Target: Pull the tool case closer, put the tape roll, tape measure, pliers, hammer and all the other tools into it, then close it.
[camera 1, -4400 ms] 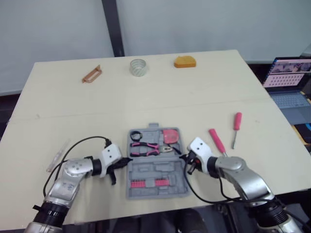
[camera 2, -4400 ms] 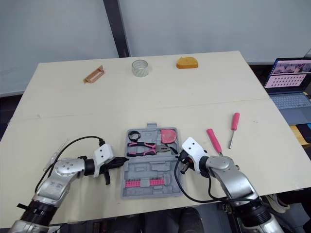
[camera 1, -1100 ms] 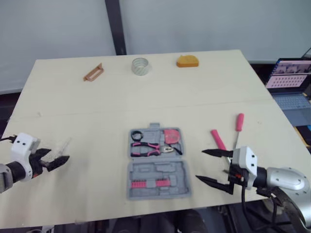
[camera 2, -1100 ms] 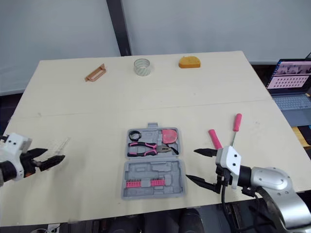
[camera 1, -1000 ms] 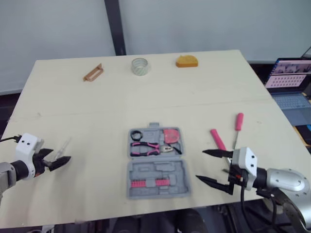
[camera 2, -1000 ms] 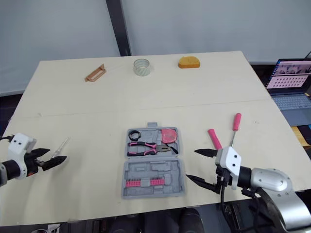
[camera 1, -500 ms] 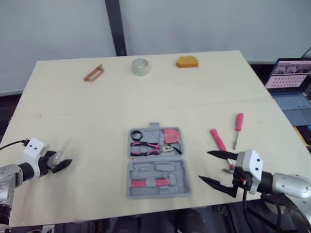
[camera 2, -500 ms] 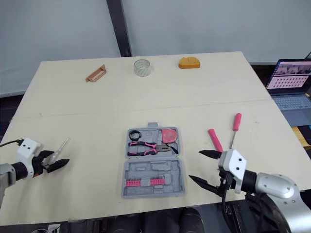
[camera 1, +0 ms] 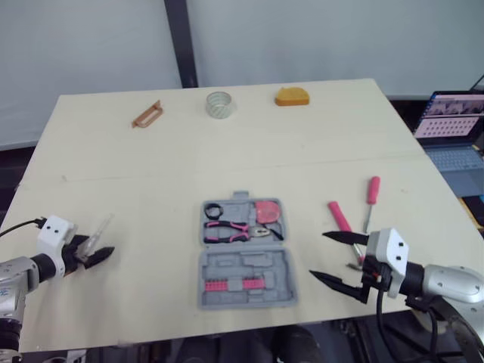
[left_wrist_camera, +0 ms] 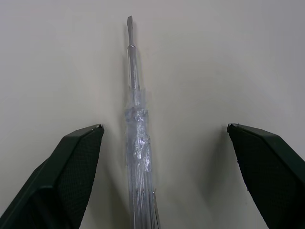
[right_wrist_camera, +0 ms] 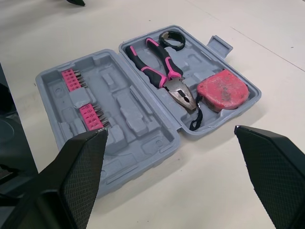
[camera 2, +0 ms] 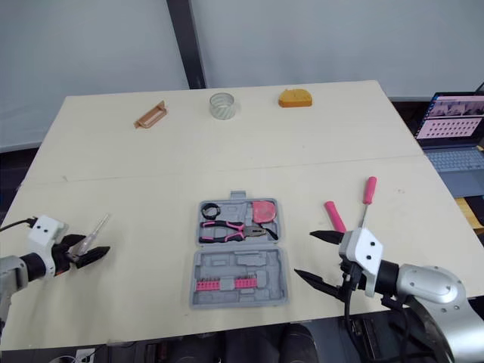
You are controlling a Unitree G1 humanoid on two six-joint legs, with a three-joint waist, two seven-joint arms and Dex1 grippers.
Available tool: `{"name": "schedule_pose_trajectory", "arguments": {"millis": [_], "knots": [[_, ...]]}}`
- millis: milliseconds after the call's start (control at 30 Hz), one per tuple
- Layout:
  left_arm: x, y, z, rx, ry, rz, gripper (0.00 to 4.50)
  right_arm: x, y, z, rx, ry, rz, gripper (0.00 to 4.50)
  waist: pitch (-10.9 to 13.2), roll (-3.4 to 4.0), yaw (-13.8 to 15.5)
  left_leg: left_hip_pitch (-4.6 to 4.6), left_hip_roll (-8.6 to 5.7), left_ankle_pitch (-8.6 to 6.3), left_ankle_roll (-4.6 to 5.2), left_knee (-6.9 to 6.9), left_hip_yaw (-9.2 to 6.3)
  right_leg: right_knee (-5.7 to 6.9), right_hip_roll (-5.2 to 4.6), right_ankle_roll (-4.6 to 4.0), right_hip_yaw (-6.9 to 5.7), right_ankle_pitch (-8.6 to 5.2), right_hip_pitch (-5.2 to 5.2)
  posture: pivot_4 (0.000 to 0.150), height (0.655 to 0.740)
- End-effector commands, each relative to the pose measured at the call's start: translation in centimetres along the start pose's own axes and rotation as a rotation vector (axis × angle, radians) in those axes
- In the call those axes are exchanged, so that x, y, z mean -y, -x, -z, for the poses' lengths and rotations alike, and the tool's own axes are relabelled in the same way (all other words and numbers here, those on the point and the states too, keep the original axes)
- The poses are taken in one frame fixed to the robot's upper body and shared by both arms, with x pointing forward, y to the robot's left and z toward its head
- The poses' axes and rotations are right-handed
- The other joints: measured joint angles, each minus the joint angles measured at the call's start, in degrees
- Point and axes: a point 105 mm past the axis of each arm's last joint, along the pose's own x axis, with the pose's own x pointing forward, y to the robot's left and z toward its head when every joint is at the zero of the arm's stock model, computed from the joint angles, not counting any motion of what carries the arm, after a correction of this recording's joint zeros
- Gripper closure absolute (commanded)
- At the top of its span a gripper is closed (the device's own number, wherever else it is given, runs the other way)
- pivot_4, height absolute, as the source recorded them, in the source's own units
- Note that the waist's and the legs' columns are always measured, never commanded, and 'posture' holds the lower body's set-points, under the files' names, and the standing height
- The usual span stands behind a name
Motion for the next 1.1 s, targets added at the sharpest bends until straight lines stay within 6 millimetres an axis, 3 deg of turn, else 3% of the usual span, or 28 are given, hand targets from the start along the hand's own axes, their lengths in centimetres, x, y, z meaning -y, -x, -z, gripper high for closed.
{"name": "schedule_pose_trajectory", "arguments": {"millis": [33,133,333,533,767,967,1100], "knots": [[0.9,-0.9,1.1,-0.04,0.037,0.032,0.28,-0.3,-0.1,-0.7,0.019,0.016,-0.01,0.0,0.0,0.04,0.1,0.0,0.0,0.0,0.0,0.01,0.0,0.0,0.0,0.0,0.0,0.0,0.0,0.15,0.74],[0.9,-1.1,1.2,-0.048,0.043,0.033,1.4,-0.3,-0.1,-0.7,0.018,0.012,-0.006,0.0,0.0,0.05,0.1,0.0,0.0,0.0,0.0,0.04,0.0,0.02,0.0,0.0,0.0,0.0,0.01,0.15,0.74],[0.9,-1.2,1.2,-0.055,0.048,0.033,4.48,-0.5,0.0,-0.5,0.014,0.008,-0.004,0.0,0.0,0.06,0.0,0.0,0.0,0.0,0.01,0.03,0.0,0.01,0.0,0.0,0.0,0.0,0.01,0.15,0.74],[1.3,-0.6,0.6,-0.051,-0.025,0.064,4.48,-0.5,0.1,-0.3,0.008,0.006,-0.005,0.0,-0.1,0.08,0.0,0.01,0.0,0.0,0.0,0.03,0.01,0.01,0.0,0.0,0.0,0.0,0.01,0.15,0.74],[7.0,1.5,-4.5,-0.017,-0.28,0.419,4.48,0.3,-0.2,-0.5,0.008,0.034,-0.028,0.0,0.0,-0.17,-0.2,-0.02,0.08,-0.02,0.02,0.04,0.09,0.01,0.02,-0.04,-0.02,0.02,-0.05,0.15,0.74],[11.6,1.4,-8.3,-0.009,-0.489,0.591,4.48,0.5,-0.7,-0.3,0.008,0.05,-0.053,0.0,0.0,-0.14,-0.2,-0.05,0.08,-0.04,0.02,0.02,0.12,-0.06,0.03,-0.05,0.0,0.02,-0.06,0.15,0.74],[14.3,1.2,-9.6,-0.001,-0.57,0.658,4.48,0.5,-0.8,-0.2,0.008,0.056,-0.059,0.0,0.0,-0.15,-0.3,-0.05,0.08,-0.04,0.02,0.02,0.12,-0.04,0.03,-0.05,-0.01,0.02,-0.08,0.15,0.74]]}}
